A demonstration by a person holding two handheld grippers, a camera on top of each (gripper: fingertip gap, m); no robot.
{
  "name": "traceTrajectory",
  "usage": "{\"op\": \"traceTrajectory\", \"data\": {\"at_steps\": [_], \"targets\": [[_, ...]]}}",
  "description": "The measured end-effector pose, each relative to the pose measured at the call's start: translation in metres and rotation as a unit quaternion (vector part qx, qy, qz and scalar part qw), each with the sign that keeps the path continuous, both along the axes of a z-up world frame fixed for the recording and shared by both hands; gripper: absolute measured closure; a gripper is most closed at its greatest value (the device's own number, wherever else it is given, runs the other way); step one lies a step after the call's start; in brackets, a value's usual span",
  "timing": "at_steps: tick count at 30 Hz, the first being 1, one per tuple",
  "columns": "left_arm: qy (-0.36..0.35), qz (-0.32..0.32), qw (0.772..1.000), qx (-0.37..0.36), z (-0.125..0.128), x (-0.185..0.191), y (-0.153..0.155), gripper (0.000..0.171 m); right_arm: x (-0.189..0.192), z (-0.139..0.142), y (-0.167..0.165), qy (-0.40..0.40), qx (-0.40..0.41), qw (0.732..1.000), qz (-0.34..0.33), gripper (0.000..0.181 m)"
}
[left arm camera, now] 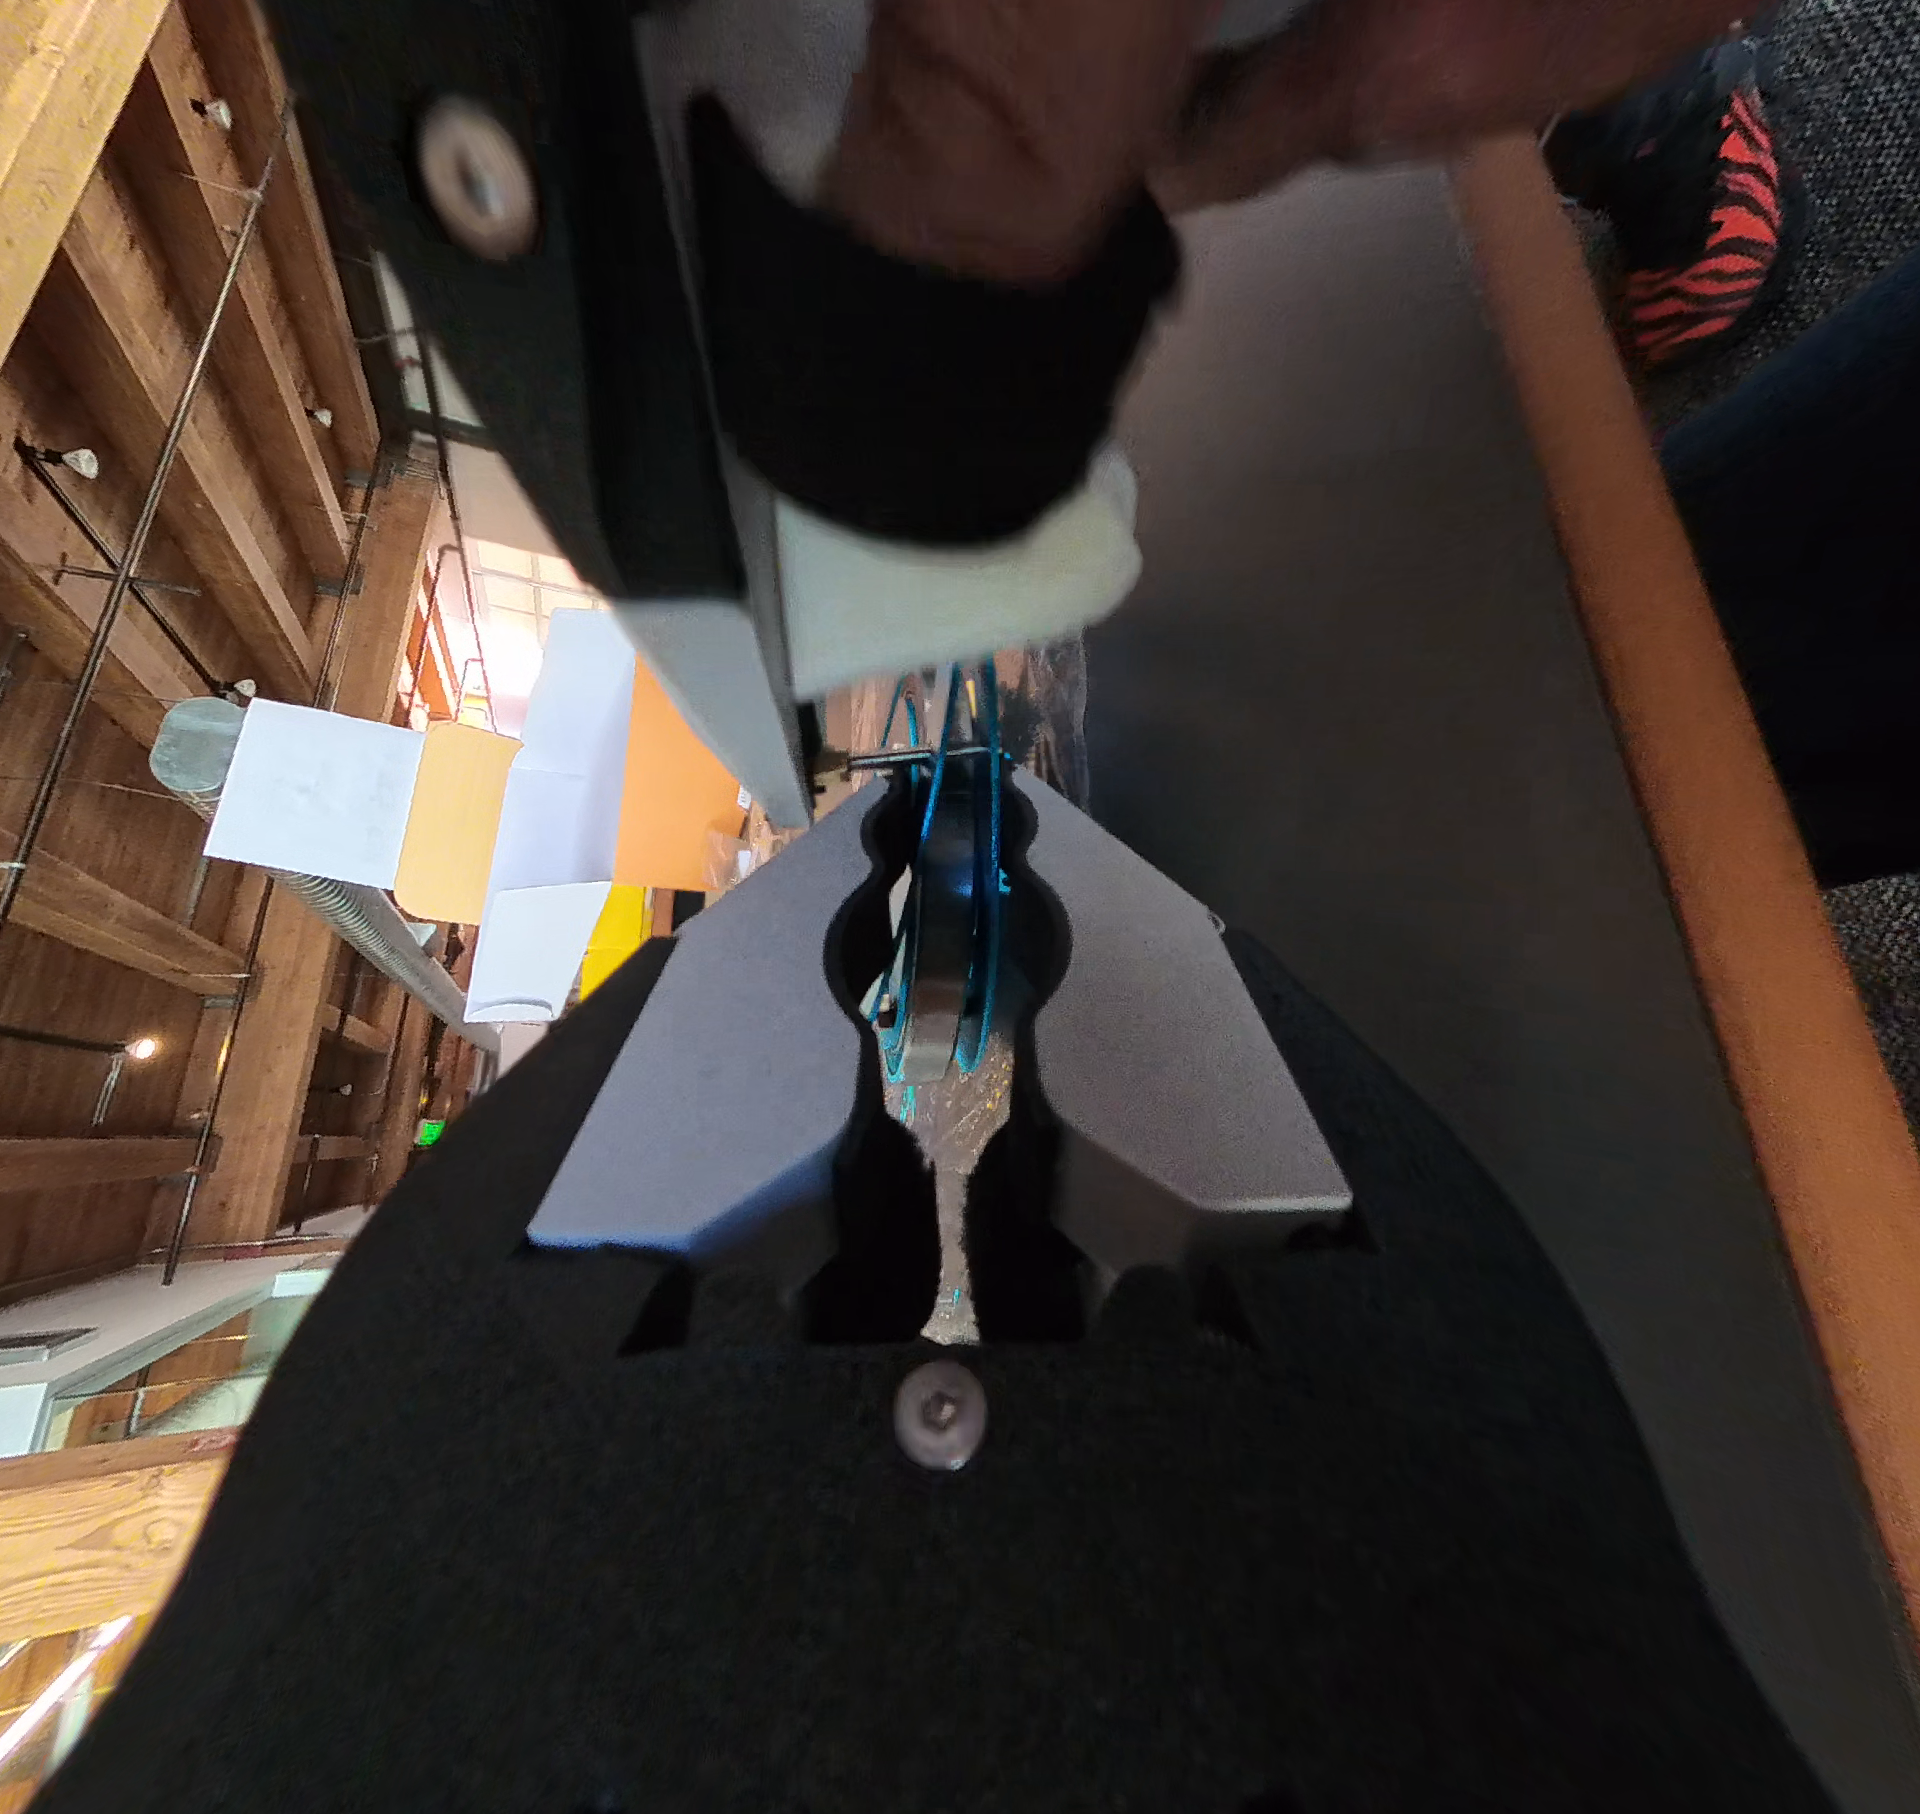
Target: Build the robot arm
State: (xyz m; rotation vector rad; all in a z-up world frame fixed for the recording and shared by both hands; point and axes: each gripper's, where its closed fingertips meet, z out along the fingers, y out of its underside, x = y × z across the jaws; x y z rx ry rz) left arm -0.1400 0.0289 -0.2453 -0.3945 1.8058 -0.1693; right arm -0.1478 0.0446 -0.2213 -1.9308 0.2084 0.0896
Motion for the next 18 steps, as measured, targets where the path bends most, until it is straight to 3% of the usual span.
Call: {"op": "traceTrajectory", "data": {"at_steps": [3, 5, 7, 10, 13, 15, 18], "targets": [[0.0, -0.005, 1.0, 0.002, -0.001, -0.003, 0.0, 0.156, -0.001, 0.001, -0.001, -0.076, 0.027, 0.989, -0.12, 0.177], [-0.001, -0.005, 1.0, 0.001, 0.0, -0.004, 0.0, 0.156, -0.001, 0.001, -0.001, -0.092, 0.028, 0.986, -0.134, 0.177], [-0.001, -0.008, 1.0, 0.003, -0.001, -0.003, -0.001, 0.156, 0.0, 0.0, -0.003, -0.079, 0.024, 0.991, -0.105, 0.176], [-0.001, -0.008, 1.0, 0.003, 0.0, -0.003, -0.002, 0.156, 0.009, 0.007, -0.013, -0.059, 0.024, 0.997, -0.035, 0.155], [-0.001, -0.008, 1.0, 0.001, 0.0, -0.003, -0.001, 0.156, 0.011, 0.016, -0.021, 0.008, 0.017, 0.993, 0.115, 0.154], [-0.002, -0.008, 1.0, 0.004, 0.0, -0.002, -0.001, 0.156, 0.006, 0.011, -0.028, 0.072, -0.021, 0.969, 0.236, 0.148], [-0.003, -0.01, 1.0, 0.002, -0.001, -0.002, -0.001, 0.156, 0.005, 0.018, -0.028, 0.117, -0.013, 0.929, 0.351, 0.157]]}}
